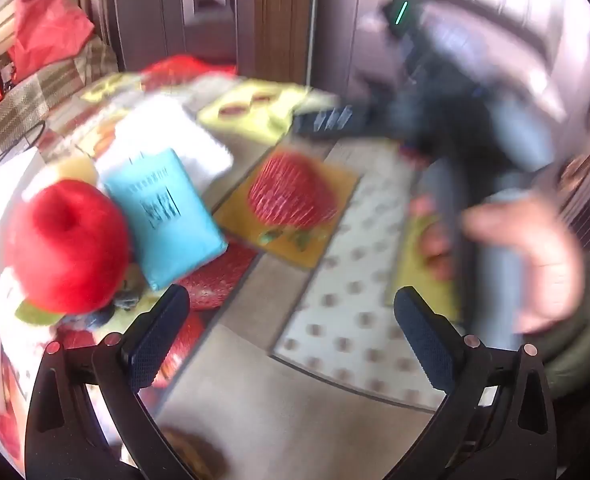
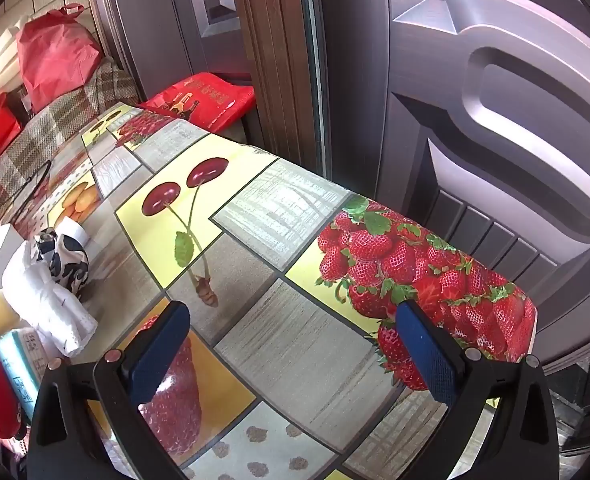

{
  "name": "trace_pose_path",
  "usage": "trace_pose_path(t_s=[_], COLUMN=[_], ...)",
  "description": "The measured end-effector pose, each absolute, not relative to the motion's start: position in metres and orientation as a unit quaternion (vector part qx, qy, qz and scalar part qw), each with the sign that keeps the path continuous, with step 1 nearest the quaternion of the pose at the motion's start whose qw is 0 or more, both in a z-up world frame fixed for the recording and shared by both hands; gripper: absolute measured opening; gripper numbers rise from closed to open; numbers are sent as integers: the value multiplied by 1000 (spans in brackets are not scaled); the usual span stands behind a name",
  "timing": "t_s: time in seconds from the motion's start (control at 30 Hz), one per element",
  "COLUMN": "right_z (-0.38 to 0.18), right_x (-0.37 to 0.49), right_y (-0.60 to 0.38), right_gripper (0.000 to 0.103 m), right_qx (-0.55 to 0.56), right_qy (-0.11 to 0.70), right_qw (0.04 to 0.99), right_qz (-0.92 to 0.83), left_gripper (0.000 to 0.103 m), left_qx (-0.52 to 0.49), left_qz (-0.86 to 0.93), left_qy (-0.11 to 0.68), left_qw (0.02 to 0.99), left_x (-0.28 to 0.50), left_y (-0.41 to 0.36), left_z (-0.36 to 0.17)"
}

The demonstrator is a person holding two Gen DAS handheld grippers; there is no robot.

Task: Organize soft objects
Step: 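Grasp the yellow tissue pack with the left tool while the right tool grasps the blue tissue pack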

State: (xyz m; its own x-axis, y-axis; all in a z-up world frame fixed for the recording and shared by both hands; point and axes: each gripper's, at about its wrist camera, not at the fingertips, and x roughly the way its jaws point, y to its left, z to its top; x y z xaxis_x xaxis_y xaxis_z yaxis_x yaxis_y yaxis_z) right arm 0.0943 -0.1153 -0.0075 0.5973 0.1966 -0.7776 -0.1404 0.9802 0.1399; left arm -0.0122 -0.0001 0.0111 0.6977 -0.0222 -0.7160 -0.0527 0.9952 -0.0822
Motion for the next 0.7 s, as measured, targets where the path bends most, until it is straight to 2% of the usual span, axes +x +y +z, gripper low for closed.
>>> trace_pose_path(t_s=[0.2, 0.37, 0.5, 0.7], right_z=[-3, 8, 19, 19], right_x=[89, 67, 31, 0], right_y=[-129, -126, -90, -38], right_gripper=[103, 103, 103, 102], right_qx=[79, 114, 1, -124], right_qy=[419, 365, 340, 342], right_qw=[894, 876, 844, 811], right_qz=[137, 294, 415, 459], left_gripper=[103, 103, 103, 100], left_qx=[-96, -113, -165, -188], left_qz=[89, 198, 177, 139], left_qy=[294, 326, 366, 421], left_qw=[947, 917, 899, 876], left_x=[-89, -146, -158, -137], left_y=[26, 92, 99, 87], left_z=[68, 59, 20, -14])
